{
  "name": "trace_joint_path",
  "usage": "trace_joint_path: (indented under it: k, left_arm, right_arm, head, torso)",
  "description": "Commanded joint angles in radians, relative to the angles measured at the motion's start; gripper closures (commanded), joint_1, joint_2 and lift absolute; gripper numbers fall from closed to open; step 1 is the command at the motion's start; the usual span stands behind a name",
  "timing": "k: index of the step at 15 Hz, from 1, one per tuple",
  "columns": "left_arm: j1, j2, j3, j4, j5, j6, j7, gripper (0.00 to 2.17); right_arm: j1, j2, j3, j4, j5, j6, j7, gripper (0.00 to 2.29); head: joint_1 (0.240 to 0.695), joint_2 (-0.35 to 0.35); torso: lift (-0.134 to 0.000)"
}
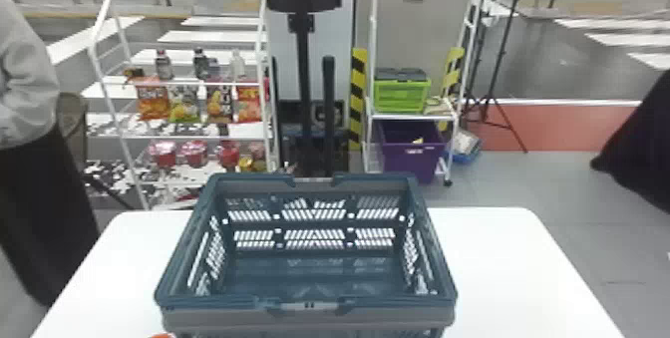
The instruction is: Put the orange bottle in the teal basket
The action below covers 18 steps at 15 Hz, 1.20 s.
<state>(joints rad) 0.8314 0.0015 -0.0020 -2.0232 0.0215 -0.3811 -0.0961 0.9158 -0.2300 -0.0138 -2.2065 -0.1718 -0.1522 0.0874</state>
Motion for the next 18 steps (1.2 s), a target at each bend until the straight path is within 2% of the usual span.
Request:
trace_joint_path:
  k: [1, 11, 18]
  left_arm:
    - [0.0, -0.004, 0.0, -0.002, 0.0, 0.0, -0.001, 0.6]
    - [0.0, -0.004, 0.0, -0.025, 0.0, 0.003, -0.001, 0.6]
    - [-0.018, -0.004, 0.025, -0.232, -0.003, 0.242, -0.007, 0.6]
  right_arm:
    - [0.0, 0.001, 0.0, 0.001, 0.0, -0.002, 0.0, 0.14]
    - [-0.008, 0.003, 0.0, 0.002, 0.002, 0.007, 0.0, 0.14]
    - [-0.028, 0.006, -0.003, 0.028, -0.006, 0.01, 0.0, 0.14]
  head:
    - [0.499, 0.0]
    - [0.499, 0.0]
    - [0.499, 0.0]
  torso:
    - [0.0]
    - [0.0]
    - [0.0]
